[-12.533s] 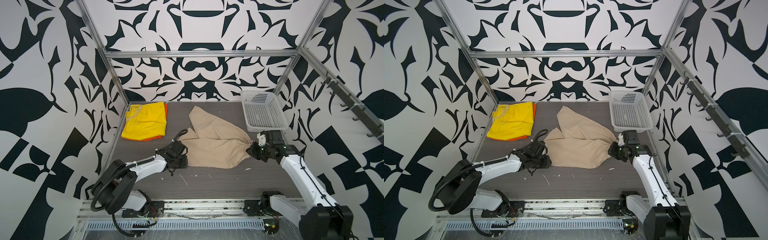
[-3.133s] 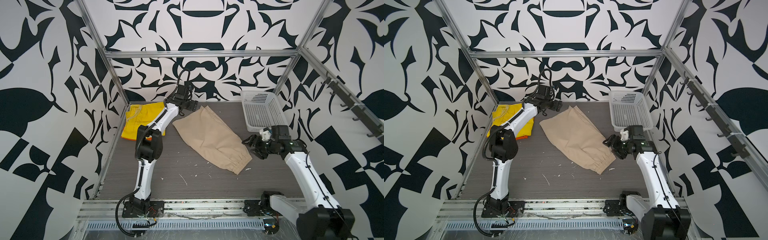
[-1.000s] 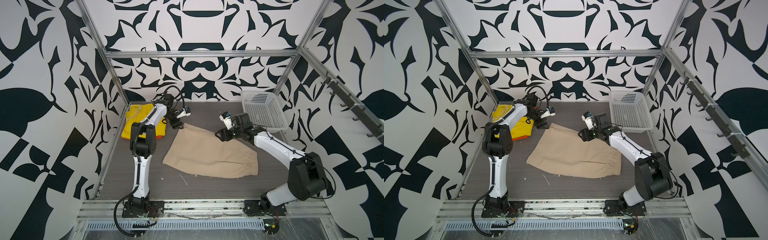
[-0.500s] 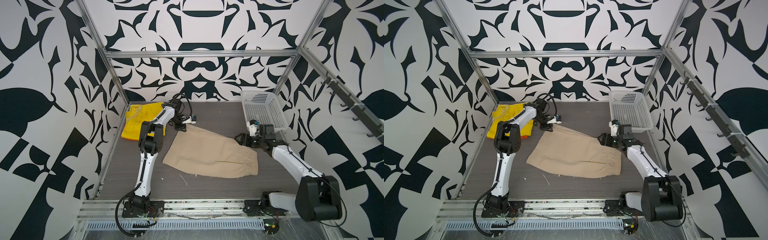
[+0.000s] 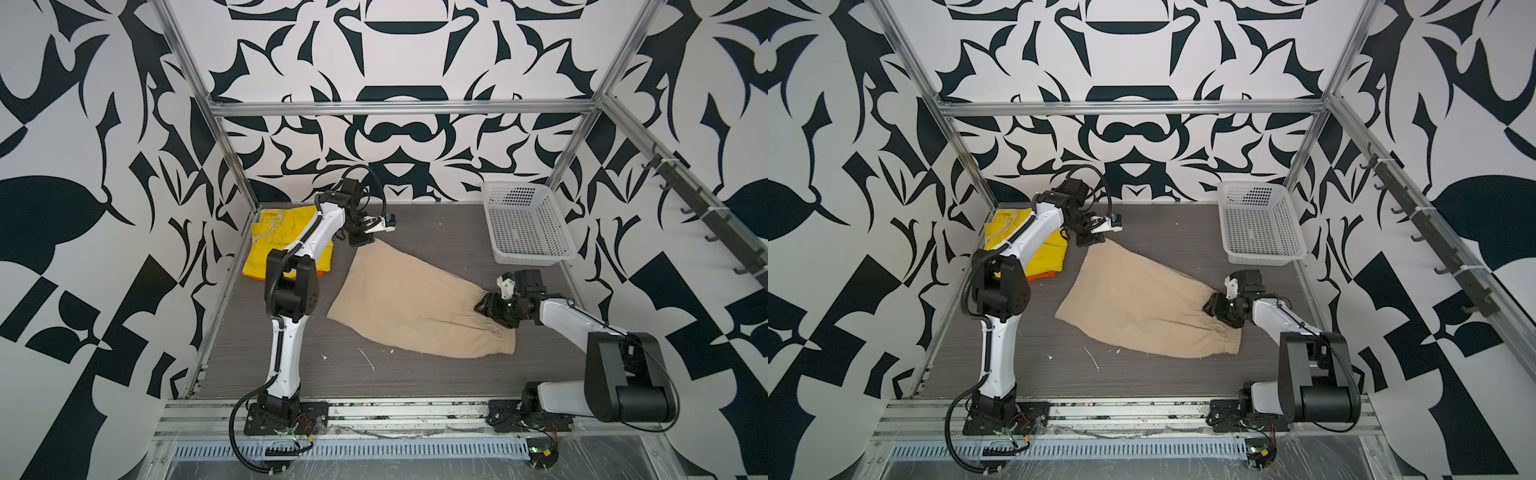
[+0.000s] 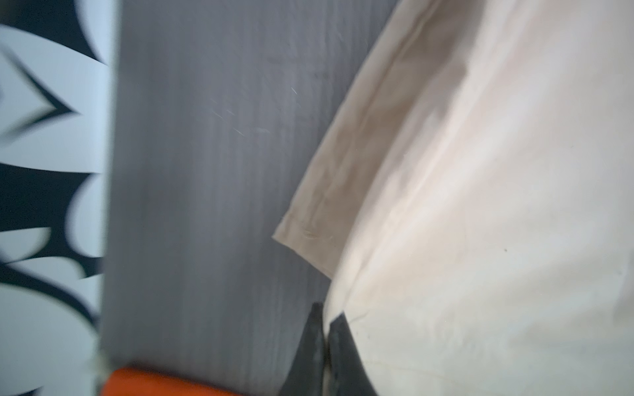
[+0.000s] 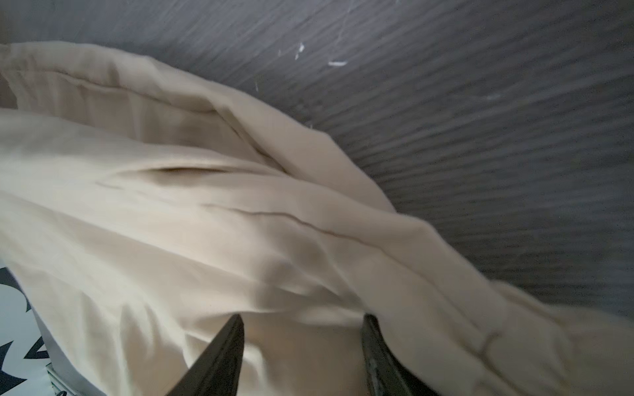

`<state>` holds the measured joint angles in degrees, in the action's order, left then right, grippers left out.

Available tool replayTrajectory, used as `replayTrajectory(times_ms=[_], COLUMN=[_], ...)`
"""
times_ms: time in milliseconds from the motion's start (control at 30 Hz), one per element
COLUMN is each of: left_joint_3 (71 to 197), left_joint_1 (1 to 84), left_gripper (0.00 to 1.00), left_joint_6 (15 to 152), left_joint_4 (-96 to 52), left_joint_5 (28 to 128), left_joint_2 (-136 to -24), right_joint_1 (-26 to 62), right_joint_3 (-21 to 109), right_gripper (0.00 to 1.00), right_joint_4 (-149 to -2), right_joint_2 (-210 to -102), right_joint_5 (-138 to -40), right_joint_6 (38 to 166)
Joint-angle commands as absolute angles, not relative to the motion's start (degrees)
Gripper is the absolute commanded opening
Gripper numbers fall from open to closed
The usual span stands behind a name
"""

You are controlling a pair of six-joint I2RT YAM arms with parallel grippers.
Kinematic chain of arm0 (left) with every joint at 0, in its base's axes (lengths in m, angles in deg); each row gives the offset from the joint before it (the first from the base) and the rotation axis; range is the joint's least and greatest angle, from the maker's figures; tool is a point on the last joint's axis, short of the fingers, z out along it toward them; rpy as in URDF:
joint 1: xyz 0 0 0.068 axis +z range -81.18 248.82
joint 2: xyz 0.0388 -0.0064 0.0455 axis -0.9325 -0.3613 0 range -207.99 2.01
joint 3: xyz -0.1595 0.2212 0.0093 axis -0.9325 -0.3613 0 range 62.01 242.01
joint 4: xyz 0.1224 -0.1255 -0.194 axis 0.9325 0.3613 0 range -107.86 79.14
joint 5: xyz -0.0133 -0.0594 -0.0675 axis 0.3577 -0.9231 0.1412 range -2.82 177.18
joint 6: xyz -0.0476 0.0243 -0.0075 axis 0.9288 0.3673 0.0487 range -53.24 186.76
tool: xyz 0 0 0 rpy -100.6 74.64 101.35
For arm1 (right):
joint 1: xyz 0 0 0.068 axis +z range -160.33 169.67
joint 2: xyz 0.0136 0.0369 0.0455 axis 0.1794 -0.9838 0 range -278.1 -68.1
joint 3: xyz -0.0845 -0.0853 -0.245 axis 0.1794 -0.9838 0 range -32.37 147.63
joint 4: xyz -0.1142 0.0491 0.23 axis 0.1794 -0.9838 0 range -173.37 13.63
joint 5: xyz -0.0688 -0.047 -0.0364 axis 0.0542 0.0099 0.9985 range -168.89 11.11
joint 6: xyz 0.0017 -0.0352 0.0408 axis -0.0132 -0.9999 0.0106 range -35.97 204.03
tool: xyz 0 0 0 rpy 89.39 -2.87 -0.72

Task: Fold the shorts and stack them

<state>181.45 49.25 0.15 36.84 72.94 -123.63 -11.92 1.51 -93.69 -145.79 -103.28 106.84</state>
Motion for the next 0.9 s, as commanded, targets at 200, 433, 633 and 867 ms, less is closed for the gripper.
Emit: replayTrajectory(times_ms=[200,433,633,867], left_joint_3=[187.3,190.0,188.8,170.0], left_joint_1=[49.3,49.3,47.7,42.6], left_gripper=[0.21,0.55,0.80,0.84], left_joint_6=[5.9,16.0,27.9,53.8], left_joint_4=[33.9,26.7,27.9,24.1], left_joint_5=[82.3,84.8,83.9,78.7], left_joint_2=[-132.8,-134.7,-124.9,-112.8], right_joint_1=[-11.9,-11.8,-11.8,-9.8], right_joint_3=[2.7,7.9,12.8,9.0], right_gripper=[0.61,0.64,0.64,0.63], right_joint_4=[-99.0,-101.8,-105.8,-99.9], right_joint_2=[-146.5,-140.5,-131.8,-132.1], right_joint_5=[-97.1,-99.3,-101.3,-110.9], right_joint_6=[106.8,107.3,107.3,112.1])
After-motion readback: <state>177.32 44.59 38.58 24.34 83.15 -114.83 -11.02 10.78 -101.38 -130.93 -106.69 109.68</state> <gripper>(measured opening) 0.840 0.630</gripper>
